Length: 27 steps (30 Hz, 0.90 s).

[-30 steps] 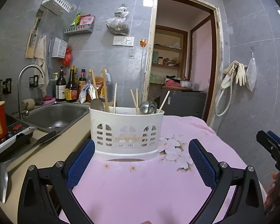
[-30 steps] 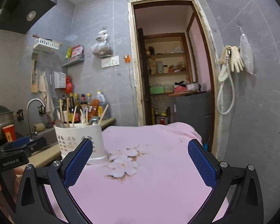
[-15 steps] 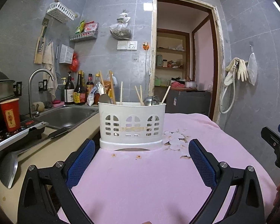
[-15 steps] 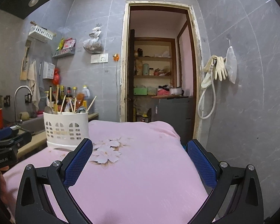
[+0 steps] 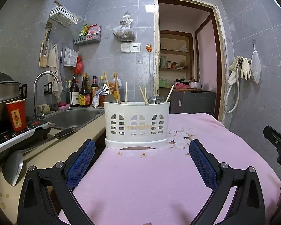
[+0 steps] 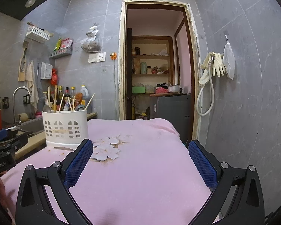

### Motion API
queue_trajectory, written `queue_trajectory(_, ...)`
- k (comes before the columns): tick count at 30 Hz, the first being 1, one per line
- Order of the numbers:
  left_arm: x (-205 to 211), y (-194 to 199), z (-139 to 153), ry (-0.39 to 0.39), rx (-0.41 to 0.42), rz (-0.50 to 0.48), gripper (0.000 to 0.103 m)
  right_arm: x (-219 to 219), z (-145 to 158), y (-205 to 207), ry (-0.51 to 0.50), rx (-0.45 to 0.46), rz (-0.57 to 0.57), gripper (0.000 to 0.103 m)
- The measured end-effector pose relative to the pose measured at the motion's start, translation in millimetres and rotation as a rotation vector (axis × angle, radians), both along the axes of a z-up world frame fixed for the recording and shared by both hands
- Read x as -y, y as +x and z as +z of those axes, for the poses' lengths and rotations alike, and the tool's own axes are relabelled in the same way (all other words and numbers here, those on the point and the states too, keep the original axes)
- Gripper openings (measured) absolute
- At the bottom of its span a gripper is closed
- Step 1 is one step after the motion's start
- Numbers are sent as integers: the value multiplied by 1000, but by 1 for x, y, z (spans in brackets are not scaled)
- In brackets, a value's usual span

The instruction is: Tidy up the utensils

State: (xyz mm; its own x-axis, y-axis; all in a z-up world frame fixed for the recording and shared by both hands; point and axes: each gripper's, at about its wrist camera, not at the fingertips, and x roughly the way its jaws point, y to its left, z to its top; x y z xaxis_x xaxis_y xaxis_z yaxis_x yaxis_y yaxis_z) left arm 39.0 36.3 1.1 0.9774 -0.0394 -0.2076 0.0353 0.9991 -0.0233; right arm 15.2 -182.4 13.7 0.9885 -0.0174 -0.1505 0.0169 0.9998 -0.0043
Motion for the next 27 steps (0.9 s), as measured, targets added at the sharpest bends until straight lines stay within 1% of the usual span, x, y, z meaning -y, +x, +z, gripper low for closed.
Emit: queue_trajectory(27,5,1,-3,18,-14,-8,99,8,-1,-2,26,-9,-4,103)
